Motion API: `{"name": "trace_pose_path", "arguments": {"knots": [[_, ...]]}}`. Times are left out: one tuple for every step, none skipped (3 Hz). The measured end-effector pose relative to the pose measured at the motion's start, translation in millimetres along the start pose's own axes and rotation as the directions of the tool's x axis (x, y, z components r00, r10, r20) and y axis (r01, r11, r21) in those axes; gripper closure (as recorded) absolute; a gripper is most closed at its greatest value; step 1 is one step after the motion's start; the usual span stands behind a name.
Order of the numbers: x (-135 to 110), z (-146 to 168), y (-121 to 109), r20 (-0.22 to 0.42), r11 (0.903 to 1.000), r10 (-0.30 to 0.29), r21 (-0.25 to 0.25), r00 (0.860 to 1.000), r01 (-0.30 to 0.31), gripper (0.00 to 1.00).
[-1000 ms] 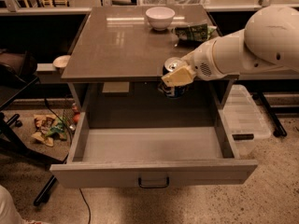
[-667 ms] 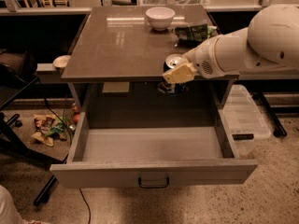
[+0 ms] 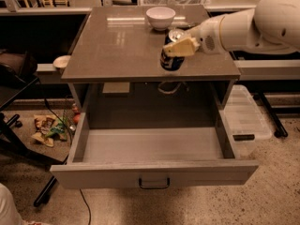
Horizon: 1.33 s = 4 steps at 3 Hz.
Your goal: Pick pepsi can from top drawer and place on counter
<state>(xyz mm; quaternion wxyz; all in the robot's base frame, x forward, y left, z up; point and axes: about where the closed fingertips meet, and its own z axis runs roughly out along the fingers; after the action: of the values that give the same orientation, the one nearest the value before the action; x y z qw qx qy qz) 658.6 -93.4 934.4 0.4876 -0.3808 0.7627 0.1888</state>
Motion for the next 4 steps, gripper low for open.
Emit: {"name": "trace_pose_path", "arguments": {"knots": [[-22, 23, -12, 0.009, 0.9988, -0.049, 0.005, 0.999, 0.049, 1.00], [-22, 23, -12, 0.009, 0.9988, -0.049, 0.005, 0.999, 0.049, 1.00], [-25, 36, -22, 0.003, 0.9998, -0.019, -0.005, 1.000, 0.019, 1.00], [-24, 54, -36, -0.029, 0.9987, 0.047, -0.020, 0.998, -0.048, 1.00]]}}
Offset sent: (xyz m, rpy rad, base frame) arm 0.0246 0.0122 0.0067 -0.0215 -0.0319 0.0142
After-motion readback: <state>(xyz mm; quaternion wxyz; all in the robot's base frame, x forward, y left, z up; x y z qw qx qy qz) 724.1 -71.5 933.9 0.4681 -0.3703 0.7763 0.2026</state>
